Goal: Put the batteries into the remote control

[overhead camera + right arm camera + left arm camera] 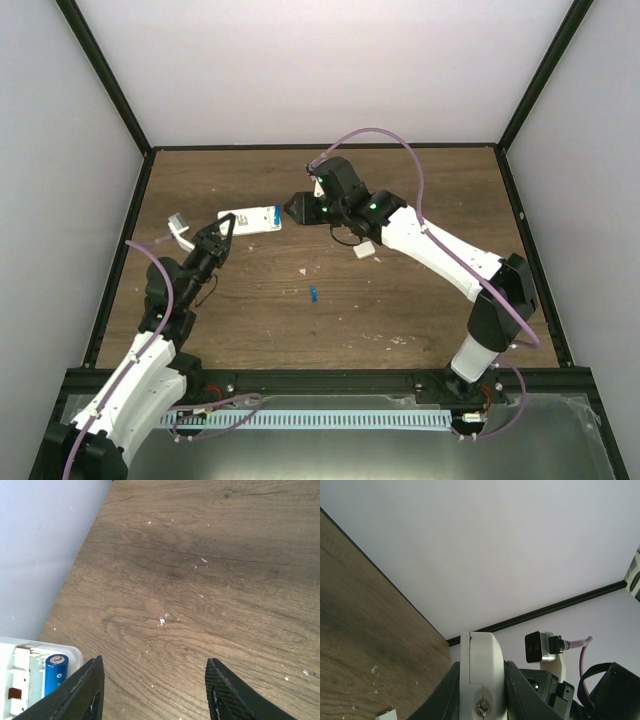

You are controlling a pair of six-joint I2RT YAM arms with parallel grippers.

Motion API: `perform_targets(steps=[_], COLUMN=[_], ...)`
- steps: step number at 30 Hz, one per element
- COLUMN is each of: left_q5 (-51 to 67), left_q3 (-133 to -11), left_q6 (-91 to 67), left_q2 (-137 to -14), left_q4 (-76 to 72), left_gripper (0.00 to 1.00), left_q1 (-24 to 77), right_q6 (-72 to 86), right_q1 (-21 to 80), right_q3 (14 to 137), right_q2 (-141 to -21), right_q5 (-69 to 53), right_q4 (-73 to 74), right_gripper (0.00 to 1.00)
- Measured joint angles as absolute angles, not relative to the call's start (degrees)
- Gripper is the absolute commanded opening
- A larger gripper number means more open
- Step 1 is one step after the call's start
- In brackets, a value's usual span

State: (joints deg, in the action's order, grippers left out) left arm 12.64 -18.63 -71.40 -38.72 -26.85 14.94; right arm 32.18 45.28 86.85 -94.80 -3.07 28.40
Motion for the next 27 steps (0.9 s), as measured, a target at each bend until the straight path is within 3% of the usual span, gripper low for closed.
perform_targets(steps=[27], left_q5=[12.97], left_q3=[-18.63], left_q6=[-71.61], left_q2=[-38.89], left_q4=[-26.83], left_gripper=[0.0], left_q1=[14.94], right_q6=[31.92], right_q1=[45.36], right_q3=[86.85], right_q2=[-95.07], right_q5=[-6.44], right_q4=[25.08], right_gripper=[0.49])
